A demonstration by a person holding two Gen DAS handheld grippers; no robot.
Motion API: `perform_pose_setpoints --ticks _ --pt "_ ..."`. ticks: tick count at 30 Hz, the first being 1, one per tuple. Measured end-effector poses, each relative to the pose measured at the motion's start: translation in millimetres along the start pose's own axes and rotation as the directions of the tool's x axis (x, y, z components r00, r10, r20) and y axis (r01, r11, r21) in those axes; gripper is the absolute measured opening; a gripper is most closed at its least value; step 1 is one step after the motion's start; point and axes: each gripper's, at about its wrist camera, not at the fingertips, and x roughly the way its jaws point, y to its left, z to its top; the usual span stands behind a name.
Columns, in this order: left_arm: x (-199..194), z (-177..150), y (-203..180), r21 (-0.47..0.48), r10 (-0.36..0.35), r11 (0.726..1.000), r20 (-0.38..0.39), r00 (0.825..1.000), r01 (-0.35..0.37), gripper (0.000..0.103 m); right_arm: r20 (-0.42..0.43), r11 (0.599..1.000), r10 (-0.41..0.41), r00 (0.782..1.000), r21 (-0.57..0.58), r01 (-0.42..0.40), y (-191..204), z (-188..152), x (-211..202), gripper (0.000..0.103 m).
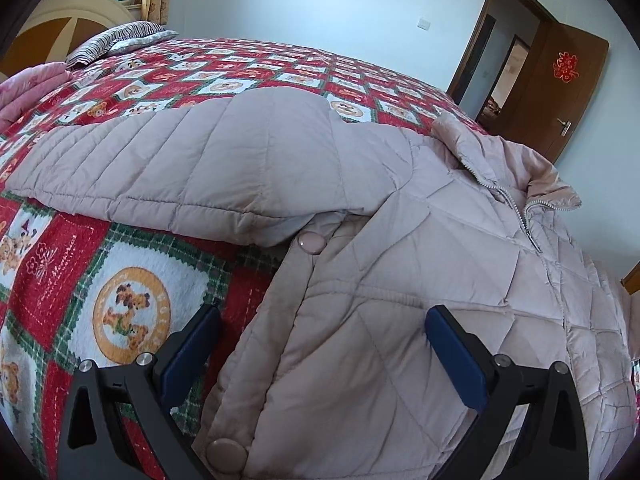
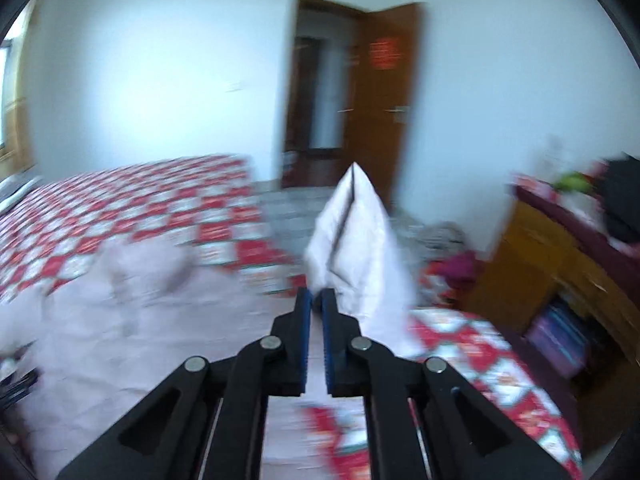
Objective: Fold large clothes
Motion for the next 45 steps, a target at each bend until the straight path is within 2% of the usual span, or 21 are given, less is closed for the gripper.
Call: perform_pose_setpoints --ticks 4,7,12,14,15,16,17,18,20,23,25,28,29,30,32,33,35,37,39,42,45 --pt "1 0 2 -0.006 -0.014 1.0 0.003 1.0 0.014 0.102 -0.06 0.984 0.143 0.988 -0.095 -0.148 88 -18 32 0.006" --pt "1 0 5 -0.017 -0.034 0.999 0.01 0.999 0.034 0.102 -0.128 0.959 0.249 0.96 -0.104 -0.263 146 -35 60 0.006" --pt "3 1 8 -0.024 -0.053 0.998 0.015 0.999 0.053 0.102 -0.182 0.917 0.363 0.914 -0.101 -0.385 198 -42 78 0.006" --pt "3 2 8 -0.024 -0.055 0.998 0.015 0.998 0.056 0.102 -0.194 0.925 0.34 0.92 -0.106 -0.364 196 -39 77 0.006" --pt "3 1 8 -0.025 -0.058 0.998 0.015 0.998 0.058 0.102 -0.18 0.944 0.282 0.942 -0.124 -0.307 191 -38 79 0.01" --pt "3 1 9 -0.026 -0.059 0.998 0.016 0.998 0.059 0.102 -0.171 0.954 0.239 0.956 -0.14 -0.263 184 -34 78 0.019" --pt "3 1 9 -0.026 -0.06 0.998 0.016 0.998 0.06 0.102 -0.159 0.967 0.176 0.971 -0.157 -0.201 174 -32 82 0.058" --pt "3 1 9 -0.027 -0.06 0.998 0.016 0.998 0.06 0.102 -0.14 0.978 0.117 0.983 -0.155 -0.138 158 -31 87 0.103" --pt "3 1 9 -0.027 -0.06 0.998 0.016 0.998 0.06 0.102 -0.105 0.989 0.031 0.994 -0.141 -0.046 121 -30 95 0.102" --pt "4 1 9 -0.029 -0.062 0.998 0.017 0.998 0.063 0.102 -0.152 0.99 -0.072 0.986 -0.135 0.052 73 -34 117 0.102" --pt "4 1 9 -0.029 -0.062 0.998 0.018 0.998 0.063 0.102 -0.21 0.984 -0.141 0.968 -0.137 0.114 45 -42 136 0.102" --pt "4 1 9 -0.029 -0.062 0.998 0.017 0.998 0.063 0.102 -0.314 0.971 -0.223 0.923 -0.156 0.182 9 -60 172 0.102" --pt "4 1 9 -0.029 -0.062 0.998 0.017 0.998 0.062 0.102 -0.35 0.977 -0.209 0.913 -0.121 0.178 -1 -67 180 0.093" --pt "4 1 9 -0.028 -0.061 0.998 0.017 0.998 0.062 0.102 -0.38 0.988 -0.157 0.912 -0.058 0.146 -10 -70 184 0.06" --pt "4 1 9 -0.029 -0.062 0.998 0.017 0.998 0.063 0.102 -0.379 0.988 -0.132 0.916 0.03 0.155 -23 -69 181 0.028" --pt "4 1 9 -0.029 -0.062 0.998 0.017 0.998 0.062 0.102 -0.351 0.985 -0.119 0.929 0.073 0.154 -28 -65 173 0.019" --pt "4 1 9 -0.028 -0.061 0.998 0.017 0.998 0.062 0.102 -0.285 0.983 -0.1 0.953 0.12 0.139 -28 -53 153 0.018" --pt "4 1 9 -0.029 -0.062 0.998 0.017 0.998 0.062 0.102 -0.223 0.99 -0.064 0.973 0.105 0.089 -9 -37 126 0.018" --pt "4 1 9 -0.029 -0.062 0.998 0.017 0.998 0.062 0.102 -0.198 0.997 -0.005 0.98 0.068 0.019 17 -26 107 0.018" --pt "4 1 9 -0.029 -0.062 0.998 0.017 0.998 0.062 0.102 -0.189 0.994 0.102 0.977 -0.024 -0.109 79 -18 83 0.018" --pt "4 1 9 -0.029 -0.062 0.998 0.017 0.998 0.062 0.102 -0.233 0.971 0.222 0.947 -0.03 -0.235 135 -25 80 0.018"
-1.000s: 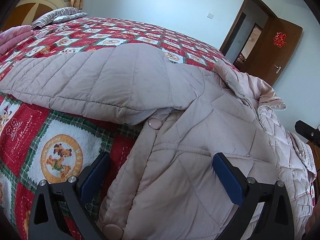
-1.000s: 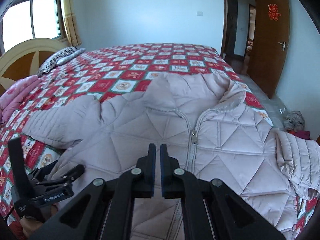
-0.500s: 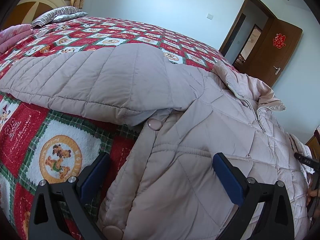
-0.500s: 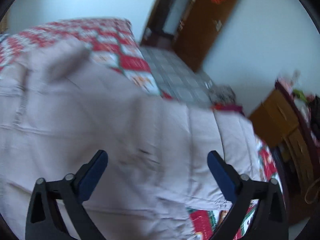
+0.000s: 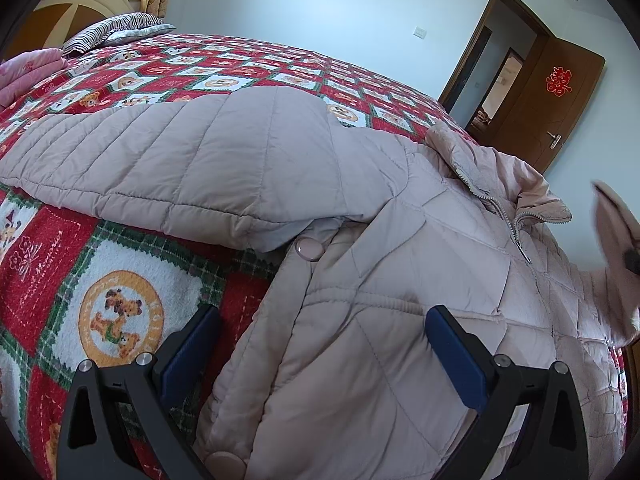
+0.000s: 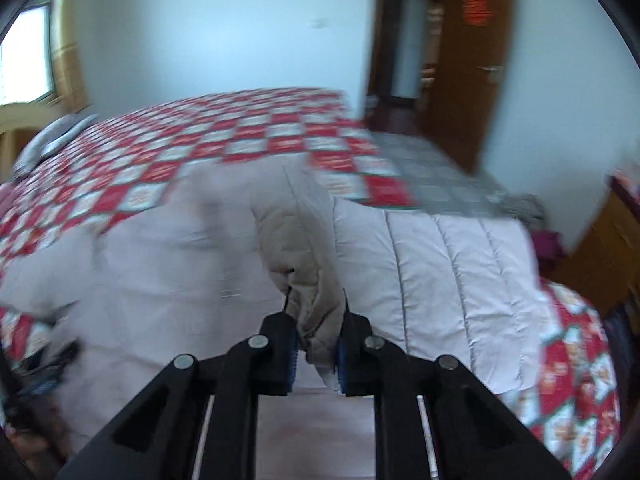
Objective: Fold large clothes
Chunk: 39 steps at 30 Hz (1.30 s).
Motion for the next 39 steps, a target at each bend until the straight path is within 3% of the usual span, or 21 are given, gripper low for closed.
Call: perform_pose_setpoints --ticks 6,8,10,12,14,15,17,19,20,21,22,23,25,28,30,32,36,39 --pt "0 0 0 -0.001 -0.001 1.0 0.0 1.0 0.001 0.102 -0.119 0.986 0.167 0.979 -0.003 -0.169 76 -10 66 0.018" --pt "0 0 0 -0.002 -0.002 1.0 0.001 1.0 0.002 0.102 -0.132 0.983 0.181 0.975 0.006 -0.182 85 -12 77 0.018" --pt "1 0 1 -0.004 -0.006 1.0 0.002 1.0 0.006 0.102 -0.12 0.972 0.235 0.965 0.031 -0.232 90 -15 88 0.027" --pt "2 0 2 -0.007 -0.011 1.0 0.003 1.0 0.011 0.102 -0.118 0.948 0.314 0.942 0.089 -0.305 84 -15 88 0.059" --pt "3 1 2 -0.007 -0.013 1.0 0.003 1.0 0.013 0.102 -0.081 0.937 0.336 0.938 0.129 -0.325 71 -13 69 0.076" --pt "2 1 3 -0.007 -0.013 1.0 0.003 1.0 0.013 0.102 -0.046 0.933 0.342 0.938 0.133 -0.334 61 -9 58 0.083" --pt "2 1 3 -0.007 -0.012 1.0 0.002 1.0 0.012 0.102 0.052 0.926 0.355 0.933 0.12 -0.359 34 -4 29 0.084" --pt "3 1 3 -0.007 -0.012 1.0 0.002 1.0 0.012 0.102 0.149 0.946 0.292 0.945 0.096 -0.308 5 -2 4 0.084" --pt "3 1 3 -0.006 -0.01 1.0 0.002 1.0 0.01 0.102 0.191 0.976 0.178 0.965 0.093 -0.198 -16 -1 -9 0.079" --pt "3 1 3 -0.005 -0.009 1.0 0.001 1.0 0.009 0.102 0.202 0.988 0.098 0.974 0.101 -0.12 -29 -1 -14 0.063" --pt "3 1 3 -0.003 -0.004 1.0 -0.001 1.0 0.004 0.102 0.194 0.991 -0.006 0.981 0.135 -0.02 -53 -1 -15 0.053" --pt "3 1 2 -0.001 -0.002 1.0 -0.002 1.0 0.002 0.102 0.167 0.98 -0.074 0.983 0.194 0.041 -76 -2 -11 0.043" --pt "4 1 -2 0.017 0.029 0.999 -0.012 1.0 -0.029 0.102 0.123 0.934 -0.138 0.983 0.345 0.088 -119 -10 -1 0.041" --pt "6 2 -13 0.066 0.094 0.994 -0.031 0.995 -0.092 0.102 0.021 0.874 -0.147 0.989 0.471 0.12 -157 -32 38 0.041" --pt "2 5 -23 0.103 0.148 0.984 -0.031 0.989 -0.144 0.102 -0.119 0.888 -0.09 0.989 0.44 0.134 -155 -48 79 0.042" --pt "-4 11 -33 0.136 0.171 0.977 -0.023 0.985 -0.166 0.102 -0.102 0.901 -0.118 0.988 0.407 0.149 -147 -50 82 0.042" --pt "-29 35 -78 0.208 0.125 0.969 0.069 0.99 -0.137 0.102 -0.096 0.912 -0.158 0.983 0.367 0.183 -132 -49 85 0.049" --pt "-21 47 -117 0.247 0.125 0.958 0.106 0.987 -0.148 0.102 -0.077 0.908 -0.14 0.987 0.388 0.16 -129 -51 87 0.053"
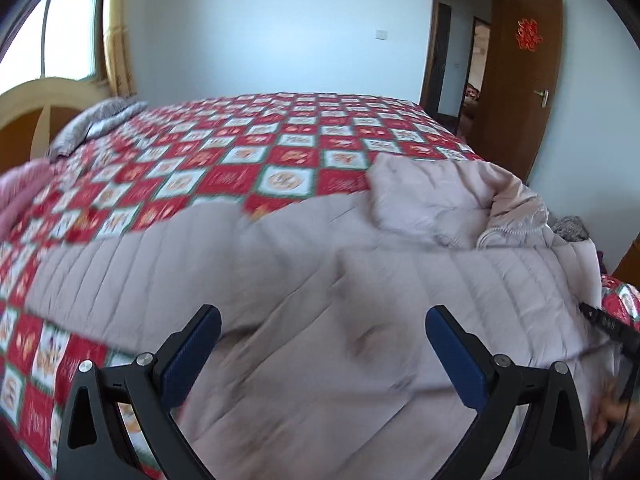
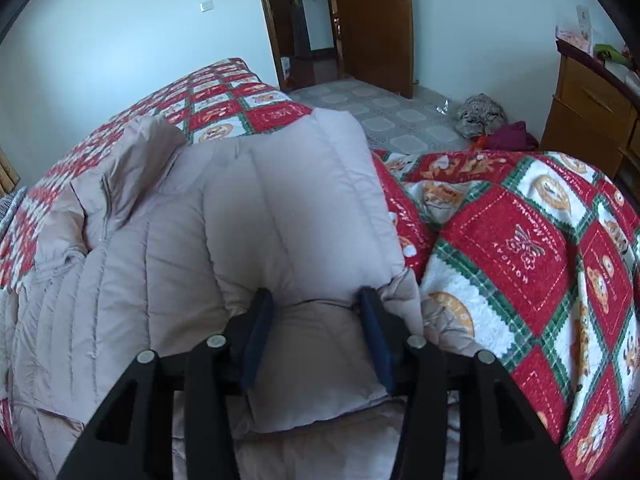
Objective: Fold large clothes
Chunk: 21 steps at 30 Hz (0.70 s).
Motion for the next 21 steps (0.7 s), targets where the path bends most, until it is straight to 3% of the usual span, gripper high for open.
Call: perform_pose_setpoints --ticks 3,6,9,14,18,20,21 --pt "27 2 -34 0.049 0.041 0.998 0.008 0.999 -0.041 0.102 0.005 0.999 0.034 0.999 0.005 -0.034 -9 -1 -3 0.062" --pt "70 -20 -50 0.1 0.14 0.986 -0.069 0.988 -0.132 0.102 0.008 0.999 0.043 0.999 -0.017 -0.042 -12 2 -9 0.071" --pt "87 -35 -44 0.097 0.123 0.989 -0.117 0.985 -0.112 0.102 0.003 0.998 0.034 0.999 -0.054 -0.034 -5 1 -8 0.08" --pt "84 -33 -32 0.053 0.062 0.997 -0.135 0.989 -0.055 0.102 0.016 0.996 -0.013 1.0 -0.092 0.014 4 0 -6 0.082" --pt "44 -19 20 -0.121 -0.002 0.993 -0.058 0.998 -0.005 0.102 0.026 0.997 0.012 1.0 -0.081 -0.01 -1 0 -10 0.084" --pt "19 -11 81 -0.233 0.066 0.97 -0.003 0.998 -0.065 0.102 0.027 0.997 0.012 1.0 -0.08 -0.01 -1 0 -10 0.084" --pt "14 -10 93 -0.254 0.093 0.963 0.002 0.996 -0.09 0.102 0.027 0.997 0.011 1.0 -0.081 -0.009 -1 0 -10 0.084"
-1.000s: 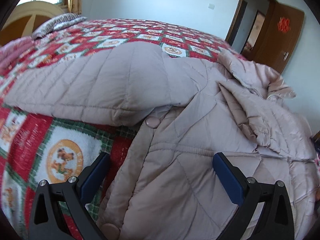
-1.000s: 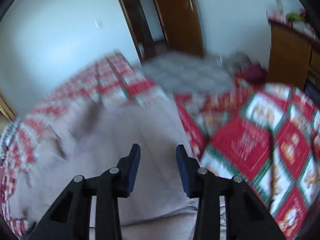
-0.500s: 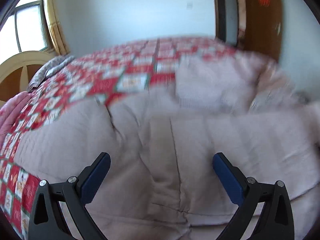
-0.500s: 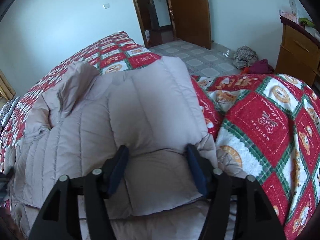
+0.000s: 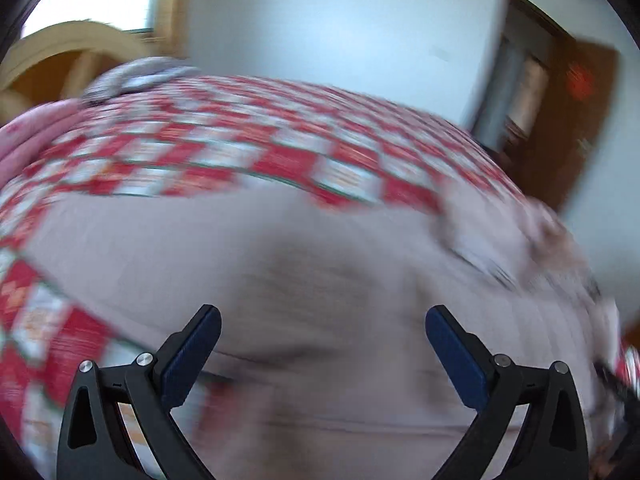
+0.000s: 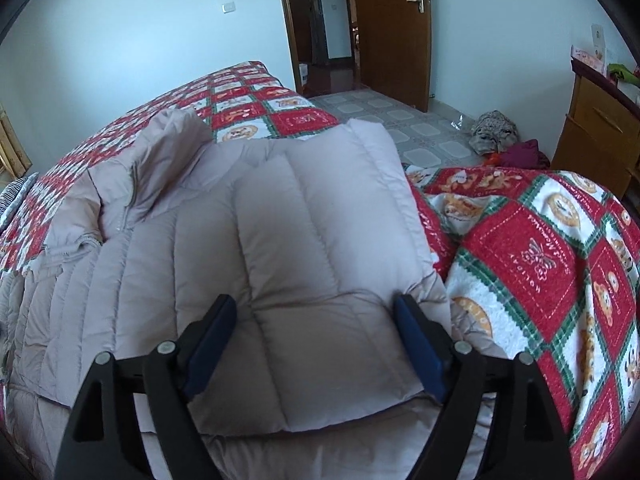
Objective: Fold large clothes
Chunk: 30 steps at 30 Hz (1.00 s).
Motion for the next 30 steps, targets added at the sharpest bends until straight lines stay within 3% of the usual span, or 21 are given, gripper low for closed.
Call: perform_pose_setpoints --ticks 2,3,5,7,9,11,12,14,16,19,20,21,22,23,24,26,28,29,30 --pt "-12 15 58 -0.115 0.132 0.985 0.045 0.99 -0.126 0.102 0.0 1.0 -0.005 1.0 -0.003 0.005 0 0 1 0.084" --pt "-17 23 105 -0.214 0.231 0.953 0.056 0.971 -0.214 0.102 0.001 1.0 -0.007 1.0 -0.003 0.007 1 0 1 0.084" --pt "-16 29 150 -0.304 0.304 0.911 0.035 0.952 -0.28 0.102 0.001 1.0 -0.011 1.0 -0.006 0.011 2 0 0 0.084" --pt "-12 28 210 -0.446 0.381 0.825 -0.012 0.924 -0.346 0.102 0.002 1.0 -0.02 1.0 -0.011 0.02 3 0 0 0.084" --pt "-2 22 255 -0.566 0.382 0.749 -0.058 0.922 -0.345 0.102 0.003 0.999 -0.032 0.999 -0.02 0.032 5 -1 0 0.085" --pt "10 18 270 -0.613 0.353 0.721 -0.075 0.933 -0.322 0.101 0.005 0.998 -0.046 0.999 -0.031 0.046 7 -1 0 0.085" --pt "23 17 281 -0.625 0.317 0.721 -0.086 0.944 -0.299 0.098 0.006 0.998 -0.051 0.999 -0.036 0.051 9 -1 0 0.085" --pt "35 13 282 -0.623 0.307 0.716 -0.124 0.944 -0.314 0.088 0.008 0.997 -0.062 0.998 -0.047 0.063 11 -2 0 0.086" --pt "40 12 273 -0.579 0.359 0.734 -0.112 0.927 -0.355 0.084 0.009 0.996 -0.067 0.998 -0.052 0.067 11 -3 0 0.086" --pt "48 14 265 -0.531 0.384 0.756 -0.115 0.916 -0.383 0.065 0.01 0.996 -0.071 0.997 -0.053 0.071 12 -3 1 0.087" --pt "49 16 266 -0.527 0.382 0.759 -0.112 0.917 -0.381 0.045 0.011 0.996 -0.07 0.997 -0.052 0.07 12 -3 1 0.087" --pt "50 17 267 -0.525 0.371 0.767 -0.105 0.923 -0.368 0.011 0.011 0.996 -0.068 0.998 -0.051 0.069 11 -3 1 0.088" --pt "53 18 269 -0.53 0.282 0.801 -0.073 0.957 -0.277 0.005 0.011 0.996 -0.068 0.998 -0.05 0.068 11 -3 1 0.088" --pt "55 20 271 -0.537 0.232 0.812 -0.064 0.971 -0.229 0.005 0.012 0.997 -0.066 0.998 -0.048 0.067 11 -3 1 0.088" --pt "57 24 270 -0.53 0.234 0.815 -0.065 0.97 -0.232 0.004 0.013 0.997 -0.065 0.998 -0.046 0.066 11 -4 1 0.089" --pt "47 34 253 -0.458 0.272 0.852 -0.027 0.962 -0.254 0.004 0.014 0.997 -0.062 0.998 -0.042 0.063 11 -4 0 0.089" --pt "29 43 231 -0.402 0.271 0.887 0.053 0.961 -0.228 0.004 0.016 0.998 -0.059 0.998 -0.037 0.06 10 -4 -1 0.089" --pt "13 50 208 -0.355 0.227 0.919 0.121 0.966 -0.172 0.004 0.017 0.998 -0.057 0.998 -0.035 0.057 10 -4 -1 0.089" --pt "7 54 198 -0.329 0.208 0.932 0.147 0.967 -0.151 0.004 0.017 0.998 -0.055 0.998 -0.032 0.055 9 -5 -1 0.089"
